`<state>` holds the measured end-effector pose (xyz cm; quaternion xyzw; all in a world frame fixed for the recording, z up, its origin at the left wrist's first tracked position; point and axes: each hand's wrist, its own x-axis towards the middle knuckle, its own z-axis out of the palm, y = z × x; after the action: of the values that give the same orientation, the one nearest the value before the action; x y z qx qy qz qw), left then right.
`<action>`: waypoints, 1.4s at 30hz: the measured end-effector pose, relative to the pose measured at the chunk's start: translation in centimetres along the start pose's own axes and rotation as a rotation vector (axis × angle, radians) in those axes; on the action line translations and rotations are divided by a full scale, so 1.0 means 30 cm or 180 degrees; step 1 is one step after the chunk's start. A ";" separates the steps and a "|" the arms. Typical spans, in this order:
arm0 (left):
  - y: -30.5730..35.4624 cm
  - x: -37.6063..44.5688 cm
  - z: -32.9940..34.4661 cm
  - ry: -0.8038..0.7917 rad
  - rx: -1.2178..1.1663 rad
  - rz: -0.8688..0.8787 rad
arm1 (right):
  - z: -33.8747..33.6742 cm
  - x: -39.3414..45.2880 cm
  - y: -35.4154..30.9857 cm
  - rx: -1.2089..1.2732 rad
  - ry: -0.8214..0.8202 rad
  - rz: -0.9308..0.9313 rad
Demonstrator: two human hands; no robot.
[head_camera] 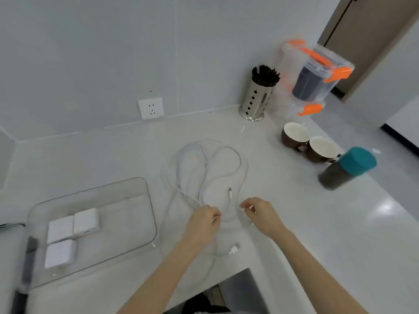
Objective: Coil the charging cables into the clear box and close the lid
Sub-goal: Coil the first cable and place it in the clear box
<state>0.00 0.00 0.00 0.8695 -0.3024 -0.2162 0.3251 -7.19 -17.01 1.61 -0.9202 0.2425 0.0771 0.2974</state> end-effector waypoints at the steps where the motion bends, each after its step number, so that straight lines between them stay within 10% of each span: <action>1: 0.001 0.019 0.020 0.0006 0.0080 -0.0035 | 0.007 0.010 0.017 -0.0010 -0.0060 0.0070; 15: 0.012 0.160 0.150 0.0192 0.1677 -0.0016 | 0.089 0.095 0.047 0.0122 -0.0193 -0.0036; 31: 0.249 0.128 -0.448 0.1258 -0.3083 -0.0112 | -0.068 0.106 -0.376 0.2171 -0.0150 -0.1064; 42: 0.207 -0.052 -0.677 0.1044 -0.4464 0.0041 | 0.018 0.034 -0.586 0.1245 -0.0252 -0.1901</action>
<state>8.10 6.11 18.73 0.4756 -0.0447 -0.2242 0.8494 2.35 -4.68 9.86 -0.8725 -0.0386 -0.0255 0.4865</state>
